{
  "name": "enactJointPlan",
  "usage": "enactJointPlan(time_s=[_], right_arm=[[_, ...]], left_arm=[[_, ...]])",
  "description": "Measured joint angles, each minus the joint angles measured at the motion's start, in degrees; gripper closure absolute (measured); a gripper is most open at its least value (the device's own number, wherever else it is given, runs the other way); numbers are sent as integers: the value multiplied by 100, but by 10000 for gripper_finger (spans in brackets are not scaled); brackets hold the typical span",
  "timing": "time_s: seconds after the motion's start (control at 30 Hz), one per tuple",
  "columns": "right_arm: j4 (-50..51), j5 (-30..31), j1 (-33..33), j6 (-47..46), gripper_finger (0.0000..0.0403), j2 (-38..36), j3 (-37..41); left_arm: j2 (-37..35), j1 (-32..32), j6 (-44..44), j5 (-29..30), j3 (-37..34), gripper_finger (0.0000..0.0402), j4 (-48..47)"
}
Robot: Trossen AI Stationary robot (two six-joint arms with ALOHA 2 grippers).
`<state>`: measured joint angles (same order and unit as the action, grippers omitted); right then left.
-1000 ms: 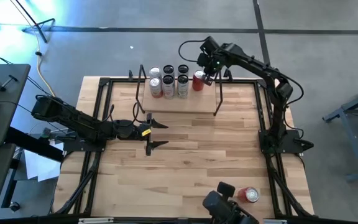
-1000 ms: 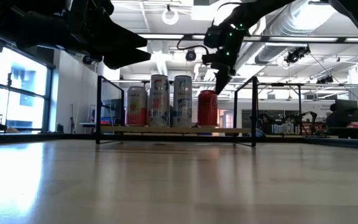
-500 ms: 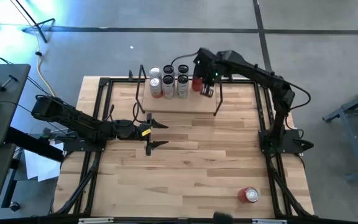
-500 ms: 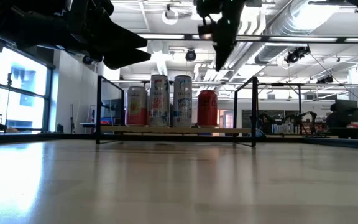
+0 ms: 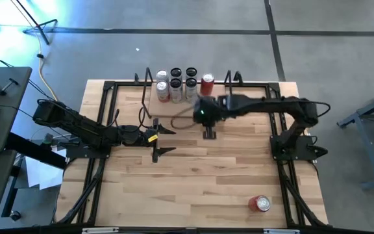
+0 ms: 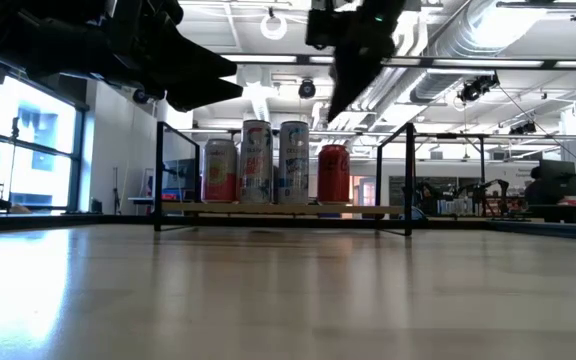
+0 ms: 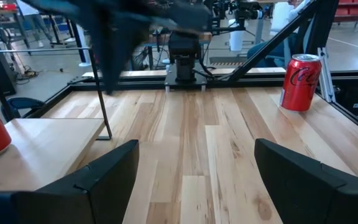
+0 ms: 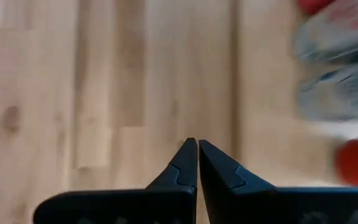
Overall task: Place canned beverage on shelf
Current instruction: Put the red soda can on the shelf aligned with the other red soda can
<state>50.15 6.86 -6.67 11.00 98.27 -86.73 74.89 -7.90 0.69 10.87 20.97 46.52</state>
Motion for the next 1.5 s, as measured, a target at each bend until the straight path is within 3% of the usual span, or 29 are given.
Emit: enactJointPlan(time_s=[0.17,0.37,0.6,0.87,1.03,1.17,1.37,1.5], right_arm=[[-614,40,518,-869,403,-857,1395],[-278,670,1491,-2577,403,-1987,2403],[1082,1060,2748,-4411,403,-2570,2220],[1992,1023,3909,-6118,382,-2565,1704],[1967,629,4780,-7387,336,-2330,1703],[2127,255,5345,-8606,275,-1933,1504],[2579,-181,5750,-9959,172,-1186,855],[2837,-566,5833,-10553,129,-727,490]], left_arm=[[0,0,2,-5,0,92,-13],[0,-2,-142,-234,0,92,-33],[1,-1,-310,4,-122,117,-208],[28,0,-272,-2,-628,245,432],[28,0,-249,-17,-640,319,446],[28,0,-253,-12,-640,360,446],[28,0,-387,1,-640,388,440],[33,-3,-517,2,-640,389,376]])
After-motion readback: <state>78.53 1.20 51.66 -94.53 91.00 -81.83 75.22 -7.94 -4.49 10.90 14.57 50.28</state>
